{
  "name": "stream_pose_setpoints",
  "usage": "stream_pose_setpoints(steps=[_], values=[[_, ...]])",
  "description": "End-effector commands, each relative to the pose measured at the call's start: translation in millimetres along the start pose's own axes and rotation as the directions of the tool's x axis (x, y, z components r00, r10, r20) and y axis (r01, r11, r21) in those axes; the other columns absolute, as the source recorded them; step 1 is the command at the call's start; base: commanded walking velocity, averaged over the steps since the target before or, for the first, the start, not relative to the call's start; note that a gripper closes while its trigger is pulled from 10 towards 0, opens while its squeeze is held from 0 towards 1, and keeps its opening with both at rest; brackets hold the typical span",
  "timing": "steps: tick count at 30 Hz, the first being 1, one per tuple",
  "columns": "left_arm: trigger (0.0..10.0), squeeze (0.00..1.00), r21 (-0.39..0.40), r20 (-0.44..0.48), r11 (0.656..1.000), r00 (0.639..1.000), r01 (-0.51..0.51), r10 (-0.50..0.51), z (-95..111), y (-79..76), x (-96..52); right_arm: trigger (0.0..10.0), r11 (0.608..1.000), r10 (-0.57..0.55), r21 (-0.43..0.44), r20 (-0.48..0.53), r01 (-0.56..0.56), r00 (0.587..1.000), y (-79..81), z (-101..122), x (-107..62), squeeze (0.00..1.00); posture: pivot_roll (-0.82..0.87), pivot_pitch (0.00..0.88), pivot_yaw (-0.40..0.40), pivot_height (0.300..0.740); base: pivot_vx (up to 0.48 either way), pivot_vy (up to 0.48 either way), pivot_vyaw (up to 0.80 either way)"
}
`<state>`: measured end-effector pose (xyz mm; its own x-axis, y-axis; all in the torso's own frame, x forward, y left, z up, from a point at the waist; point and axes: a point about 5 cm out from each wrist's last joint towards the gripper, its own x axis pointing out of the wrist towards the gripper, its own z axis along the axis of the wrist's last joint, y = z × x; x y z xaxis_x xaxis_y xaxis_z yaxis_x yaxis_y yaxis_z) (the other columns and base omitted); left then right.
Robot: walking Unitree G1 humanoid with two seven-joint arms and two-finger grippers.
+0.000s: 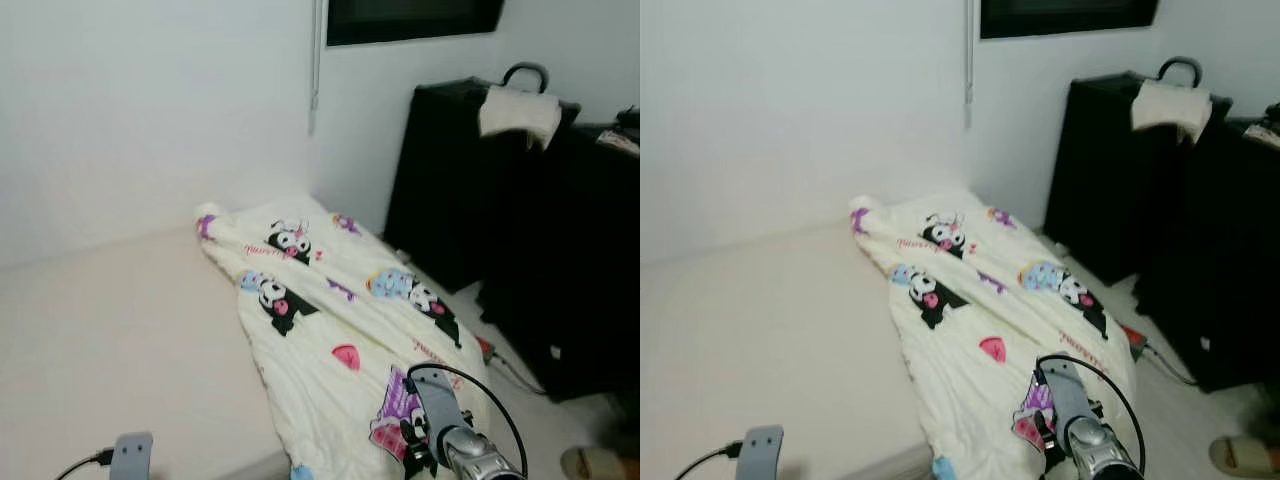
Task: Clean up the room
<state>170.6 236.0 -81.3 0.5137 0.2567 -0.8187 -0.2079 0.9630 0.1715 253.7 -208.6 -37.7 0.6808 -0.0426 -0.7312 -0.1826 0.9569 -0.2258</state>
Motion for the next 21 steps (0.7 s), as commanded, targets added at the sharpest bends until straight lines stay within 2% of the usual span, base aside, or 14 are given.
stream_pose_setpoints(steps=[1,2,3,6,12,15,21], values=[[10.0,0.00,0.042,0.016,0.999,0.999,0.033,-0.034,5,-7.7,0.5,10.0,1.000,-0.008,0.030,-0.026,0.009,1.000,-0.7,-4,-0.2,0.00,-0.12,0.000,-0.033,0.740,0.000,0.000,0.00],[10.0,0.00,0.042,0.016,0.999,0.999,0.033,-0.034,5,-7.7,0.5,10.0,1.000,-0.008,0.030,-0.026,0.009,1.000,-0.7,-4,-0.2,0.00,-0.12,0.000,-0.033,0.740,0.000,0.000,0.00],[10.0,0.00,0.093,0.030,0.994,0.998,0.055,-0.058,8,-11.6,0.4,10.0,0.999,-0.005,0.052,-0.046,0.007,0.999,0.9,-8,-0.4,0.00,-0.12,0.000,-0.028,0.740,0.000,0.000,0.00],[10.0,0.00,0.116,0.032,0.992,0.998,0.053,-0.057,9,-11.9,0.7,10.0,0.998,-0.007,0.060,-0.070,0.011,0.998,1.3,-15,-1.1,0.00,-0.12,0.000,-0.028,0.740,0.000,0.000,0.00],[10.0,0.00,0.123,0.040,0.991,0.997,0.059,-0.064,13,-12.5,1.1,10.0,0.995,0.004,0.098,-0.107,0.006,0.994,4.4,-26,-2.6,0.00,-0.12,0.000,-0.027,0.740,0.000,0.000,0.00],[10.0,0.00,0.138,0.043,0.988,0.996,0.066,-0.072,16,-14.1,1.3,10.0,0.990,0.018,0.144,-0.131,0.002,0.991,6.1,-33,-4.0,0.00,-0.12,0.000,-0.030,0.740,0.000,0.000,0.00],[10.0,0.00,0.145,0.043,0.986,0.995,0.082,-0.089,17,-18.4,1.2,10.0,0.985,0.028,0.173,-0.147,-0.002,0.989,6.9,-38,-4.8,0.00,-0.12,0.000,-0.038,0.740,0.000,-0.446,0.00]])
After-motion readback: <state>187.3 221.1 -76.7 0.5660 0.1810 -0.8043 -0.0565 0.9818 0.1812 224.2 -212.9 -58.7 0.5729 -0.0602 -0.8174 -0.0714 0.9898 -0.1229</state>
